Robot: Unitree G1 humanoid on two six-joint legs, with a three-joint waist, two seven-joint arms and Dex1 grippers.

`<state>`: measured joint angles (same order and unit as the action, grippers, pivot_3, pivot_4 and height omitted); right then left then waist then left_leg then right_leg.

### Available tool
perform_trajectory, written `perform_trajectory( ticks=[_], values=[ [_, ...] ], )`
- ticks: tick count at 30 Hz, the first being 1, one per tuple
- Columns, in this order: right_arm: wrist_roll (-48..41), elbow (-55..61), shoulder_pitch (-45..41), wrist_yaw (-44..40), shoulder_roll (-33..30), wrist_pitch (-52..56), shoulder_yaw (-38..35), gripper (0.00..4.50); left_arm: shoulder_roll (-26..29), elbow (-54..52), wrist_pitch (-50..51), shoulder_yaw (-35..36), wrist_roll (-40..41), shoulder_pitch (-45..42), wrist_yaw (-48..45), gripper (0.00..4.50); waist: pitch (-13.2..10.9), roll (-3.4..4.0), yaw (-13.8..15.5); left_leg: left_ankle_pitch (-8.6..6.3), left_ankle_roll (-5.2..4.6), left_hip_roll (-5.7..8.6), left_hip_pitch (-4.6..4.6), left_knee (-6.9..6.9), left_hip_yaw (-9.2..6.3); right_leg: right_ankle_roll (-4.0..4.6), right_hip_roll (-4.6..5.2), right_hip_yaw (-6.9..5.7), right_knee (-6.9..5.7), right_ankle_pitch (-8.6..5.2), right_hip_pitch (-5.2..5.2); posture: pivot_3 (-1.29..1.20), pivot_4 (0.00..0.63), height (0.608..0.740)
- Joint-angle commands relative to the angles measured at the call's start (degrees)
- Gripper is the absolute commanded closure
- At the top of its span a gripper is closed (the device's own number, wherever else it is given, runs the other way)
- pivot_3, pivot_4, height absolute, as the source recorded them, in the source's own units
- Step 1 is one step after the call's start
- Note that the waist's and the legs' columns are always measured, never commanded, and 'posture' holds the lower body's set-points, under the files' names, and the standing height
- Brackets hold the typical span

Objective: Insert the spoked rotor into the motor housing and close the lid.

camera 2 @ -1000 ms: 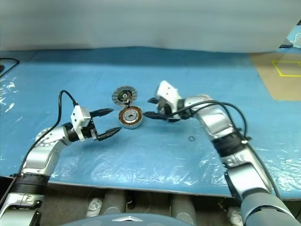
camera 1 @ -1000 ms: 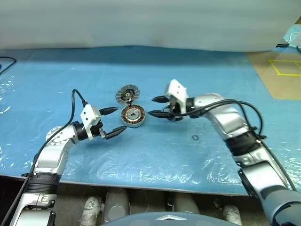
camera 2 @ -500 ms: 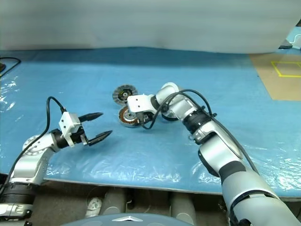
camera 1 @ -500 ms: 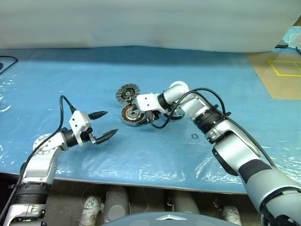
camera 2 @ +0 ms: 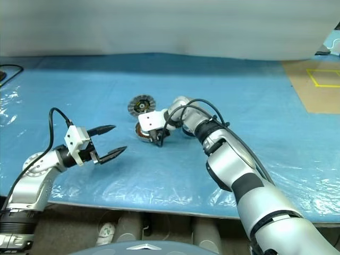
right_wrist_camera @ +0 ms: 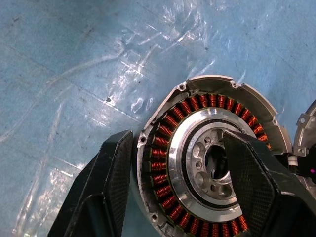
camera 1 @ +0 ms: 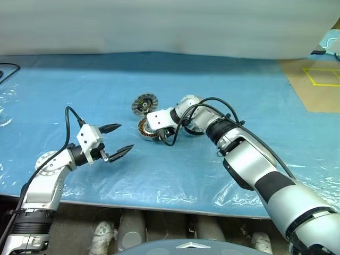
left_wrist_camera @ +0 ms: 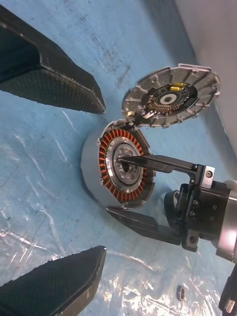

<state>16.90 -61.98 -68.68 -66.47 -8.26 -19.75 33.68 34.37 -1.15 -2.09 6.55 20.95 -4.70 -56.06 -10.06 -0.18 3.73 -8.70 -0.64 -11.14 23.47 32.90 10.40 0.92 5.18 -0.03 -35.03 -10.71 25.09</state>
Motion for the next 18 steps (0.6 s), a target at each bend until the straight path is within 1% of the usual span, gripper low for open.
perform_trajectory(
  ticks=[1, 8, 18],
  values=[
    [0.5, 0.2, -1.9, -1.5, -0.2, -1.1, -1.4, 1.54, -0.6, -0.7, -1.3, 0.1, -0.1, 0.0, 0.4, 0.00, 0.0, 0.00, 0.0, 0.00, 0.00, 0.00, -0.01, 0.01, 0.00, 0.00, 0.00, 0.01, 0.00, 0.00, 0.00, 0.00, 0.150, 0.740],
    [-2.0, 0.3, -2.4, -6.1, 0.5, 3.9, -5.4, 1.54, -1.1, 0.0, -1.5, -0.2, -0.7, -0.6, 0.5, 0.00, 0.0, 0.00, -0.1, 0.00, 0.00, -0.06, 0.01, 0.03, 0.01, 0.03, -0.03, 0.00, 0.00, -0.02, 0.02, 0.00, 0.150, 0.740],
    [0.5, -1.3, -1.3, -3.5, 0.8, 3.9, -5.2, 1.54, -1.3, 0.5, -1.9, -0.9, -1.4, -0.9, 0.2, 0.00, 0.0, 0.01, -0.1, -0.01, 0.02, -0.11, 0.00, 0.03, 0.02, 0.04, -0.05, -0.01, -0.01, -0.03, 0.03, 0.00, 0.150, 0.740]
  ],
)
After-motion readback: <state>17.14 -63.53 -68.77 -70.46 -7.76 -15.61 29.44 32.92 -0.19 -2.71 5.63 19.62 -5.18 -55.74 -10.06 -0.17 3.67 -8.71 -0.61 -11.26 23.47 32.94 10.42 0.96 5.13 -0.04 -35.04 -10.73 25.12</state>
